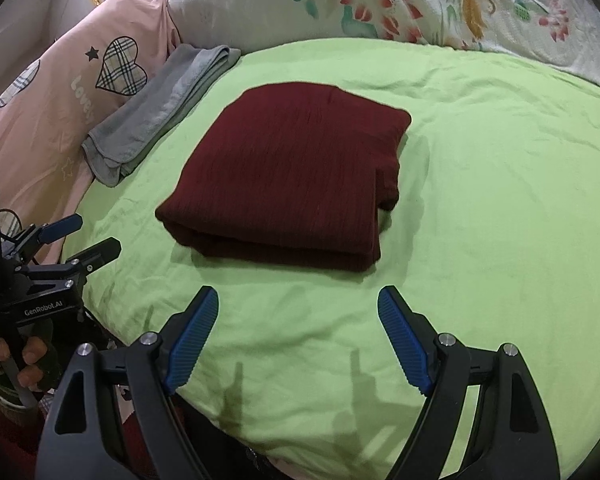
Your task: Fold large clothes
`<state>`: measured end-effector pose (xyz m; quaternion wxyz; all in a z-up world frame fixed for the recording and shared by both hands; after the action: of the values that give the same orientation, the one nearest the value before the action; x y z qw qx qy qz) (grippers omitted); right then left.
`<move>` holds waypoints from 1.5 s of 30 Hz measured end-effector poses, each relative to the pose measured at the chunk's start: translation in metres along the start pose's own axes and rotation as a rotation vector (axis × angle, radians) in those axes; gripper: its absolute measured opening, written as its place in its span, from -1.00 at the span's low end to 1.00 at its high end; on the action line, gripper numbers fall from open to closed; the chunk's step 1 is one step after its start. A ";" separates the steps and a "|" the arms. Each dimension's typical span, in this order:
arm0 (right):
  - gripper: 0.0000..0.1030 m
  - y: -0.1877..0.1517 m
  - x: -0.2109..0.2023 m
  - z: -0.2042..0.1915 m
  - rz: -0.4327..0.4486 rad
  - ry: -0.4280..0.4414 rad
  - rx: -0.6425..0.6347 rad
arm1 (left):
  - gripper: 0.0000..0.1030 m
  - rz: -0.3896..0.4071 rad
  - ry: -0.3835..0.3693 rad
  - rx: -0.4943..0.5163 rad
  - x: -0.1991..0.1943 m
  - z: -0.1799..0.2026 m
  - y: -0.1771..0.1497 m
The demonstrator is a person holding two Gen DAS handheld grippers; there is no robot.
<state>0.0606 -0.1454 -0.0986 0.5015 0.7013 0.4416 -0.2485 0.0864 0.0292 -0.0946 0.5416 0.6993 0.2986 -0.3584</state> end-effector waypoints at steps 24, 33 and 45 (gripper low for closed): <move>0.59 0.034 0.004 0.004 0.026 0.005 -0.010 | 0.81 0.023 -0.055 -0.044 0.000 0.008 0.023; 0.59 0.033 0.005 0.003 0.025 0.002 -0.019 | 0.81 0.027 -0.045 -0.047 -0.003 0.007 0.021; 0.59 0.035 0.002 0.003 0.041 0.007 -0.010 | 0.81 0.058 -0.056 -0.060 -0.014 0.006 0.024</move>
<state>0.0920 -0.1515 -0.0849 0.5083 0.7086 0.4301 -0.2336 0.0964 0.0170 -0.0711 0.5806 0.6807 0.2736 -0.3531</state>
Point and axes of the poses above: each gripper's, at about its wrist camera, not at the fingertips, and x roughly the way its jaws point, z to its right, y to its top, the point moved 9 cm from there along x, roughly the way its jaws point, and after that the axes turned 8 degrees about -z, right-handed, at the moved point
